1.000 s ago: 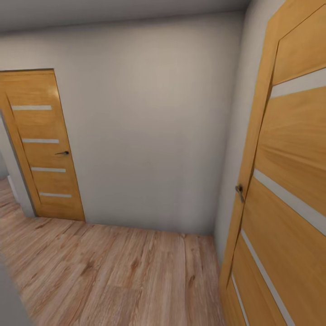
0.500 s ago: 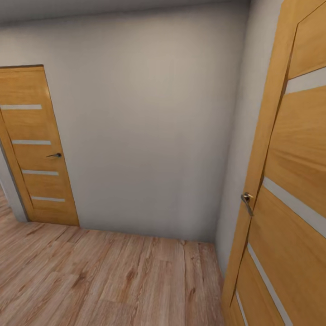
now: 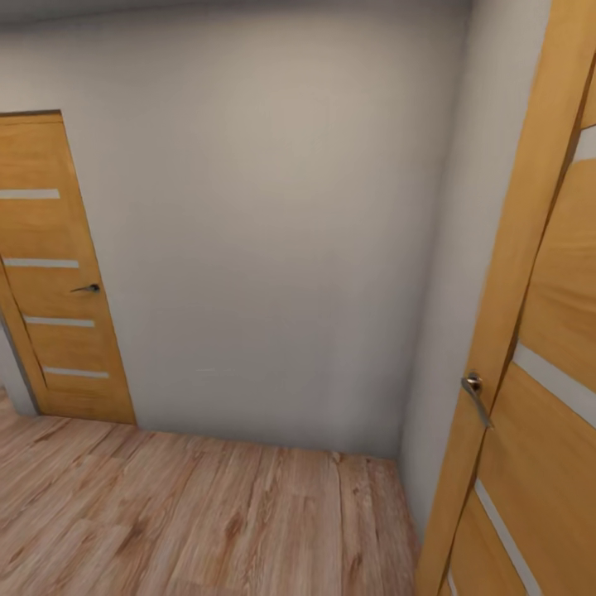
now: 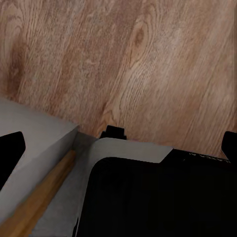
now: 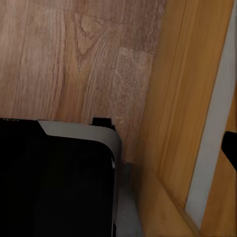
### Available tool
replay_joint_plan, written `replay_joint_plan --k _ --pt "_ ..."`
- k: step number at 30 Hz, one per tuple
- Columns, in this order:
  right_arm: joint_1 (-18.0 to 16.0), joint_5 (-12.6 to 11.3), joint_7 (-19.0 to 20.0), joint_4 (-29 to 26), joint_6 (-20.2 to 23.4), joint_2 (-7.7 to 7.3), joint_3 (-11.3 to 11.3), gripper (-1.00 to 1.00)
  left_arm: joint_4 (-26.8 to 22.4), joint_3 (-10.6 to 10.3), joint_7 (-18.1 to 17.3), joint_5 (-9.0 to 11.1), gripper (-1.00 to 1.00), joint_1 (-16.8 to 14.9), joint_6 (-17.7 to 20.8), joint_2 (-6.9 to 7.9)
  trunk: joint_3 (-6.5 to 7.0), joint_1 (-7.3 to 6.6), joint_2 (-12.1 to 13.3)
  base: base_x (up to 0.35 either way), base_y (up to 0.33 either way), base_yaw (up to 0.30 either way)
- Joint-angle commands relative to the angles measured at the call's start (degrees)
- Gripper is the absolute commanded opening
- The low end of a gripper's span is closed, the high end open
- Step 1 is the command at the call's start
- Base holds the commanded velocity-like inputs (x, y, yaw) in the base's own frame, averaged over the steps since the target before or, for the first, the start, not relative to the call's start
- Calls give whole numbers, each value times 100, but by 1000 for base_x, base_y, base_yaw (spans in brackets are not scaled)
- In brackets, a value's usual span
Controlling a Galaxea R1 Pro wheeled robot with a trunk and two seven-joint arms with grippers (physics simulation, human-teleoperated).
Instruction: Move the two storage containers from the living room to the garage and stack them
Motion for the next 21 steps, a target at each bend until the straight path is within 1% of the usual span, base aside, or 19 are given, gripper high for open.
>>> replay_joint_plan --k 1,21 --pt "-8 -53 7 17 -32 0 49 100 3 -49 15 50 100 -4 -15 -1 -9 4 -6 320 0 0" --pt "-8 -53 7 17 -31 15 50 100 3 -49 17 58 100 -4 -14 4 -9 4 -6 320 0 0"
